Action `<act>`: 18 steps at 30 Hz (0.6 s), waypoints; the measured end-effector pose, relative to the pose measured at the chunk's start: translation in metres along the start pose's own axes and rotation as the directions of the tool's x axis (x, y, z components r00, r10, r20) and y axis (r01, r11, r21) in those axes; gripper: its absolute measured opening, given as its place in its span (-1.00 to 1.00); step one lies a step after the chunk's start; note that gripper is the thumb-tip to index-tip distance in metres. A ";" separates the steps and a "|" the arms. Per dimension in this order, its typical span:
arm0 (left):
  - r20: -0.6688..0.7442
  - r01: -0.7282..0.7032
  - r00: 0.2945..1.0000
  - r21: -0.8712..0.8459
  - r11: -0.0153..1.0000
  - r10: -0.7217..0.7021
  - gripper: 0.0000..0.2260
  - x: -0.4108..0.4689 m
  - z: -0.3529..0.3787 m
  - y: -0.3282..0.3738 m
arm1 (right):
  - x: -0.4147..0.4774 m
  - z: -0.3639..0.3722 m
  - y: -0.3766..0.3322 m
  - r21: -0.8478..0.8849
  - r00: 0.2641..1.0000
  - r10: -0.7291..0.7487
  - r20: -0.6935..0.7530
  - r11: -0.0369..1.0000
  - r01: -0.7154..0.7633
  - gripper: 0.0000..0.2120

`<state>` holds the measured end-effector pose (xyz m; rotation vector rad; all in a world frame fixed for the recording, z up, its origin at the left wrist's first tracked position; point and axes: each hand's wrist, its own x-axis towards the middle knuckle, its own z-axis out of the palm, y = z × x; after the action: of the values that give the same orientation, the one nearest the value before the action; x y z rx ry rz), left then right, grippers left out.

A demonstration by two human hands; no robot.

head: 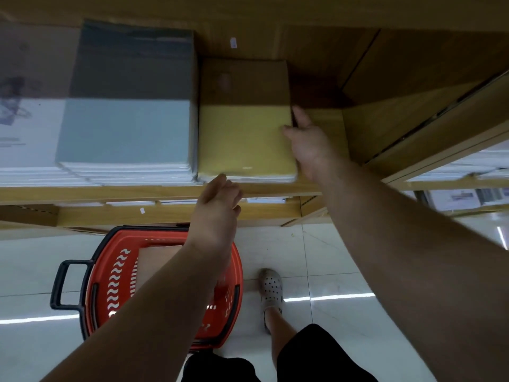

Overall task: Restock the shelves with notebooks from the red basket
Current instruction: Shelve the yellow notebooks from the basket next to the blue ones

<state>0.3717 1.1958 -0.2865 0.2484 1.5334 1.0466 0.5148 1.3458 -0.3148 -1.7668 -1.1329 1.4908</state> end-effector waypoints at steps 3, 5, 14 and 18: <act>0.090 -0.003 0.996 0.022 1.000 0.001 -0.57 -0.002 0.004 0.006 | -0.036 0.000 0.026 0.020 0.999 0.008 -0.044 1.000 -0.007 -0.46; 0.117 0.011 0.993 0.022 1.000 -0.014 -0.56 0.000 0.007 0.008 | -0.047 0.002 0.040 0.056 0.999 -0.009 -0.037 0.998 0.011 -0.45; 0.045 0.047 0.998 0.048 0.998 -0.049 -0.61 0.001 0.007 0.017 | -0.051 -0.001 0.040 -0.092 0.998 -0.070 -0.005 0.993 0.069 -0.47; 0.026 0.022 0.999 0.212 0.977 -0.028 -0.64 -0.010 -0.011 0.020 | -0.085 0.002 0.048 -0.134 0.987 -0.093 -0.130 0.988 0.075 -0.53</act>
<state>0.3564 1.1954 -0.2662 0.3902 1.6189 0.8561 0.5223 1.2486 -0.3140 -1.8518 -1.2417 1.2525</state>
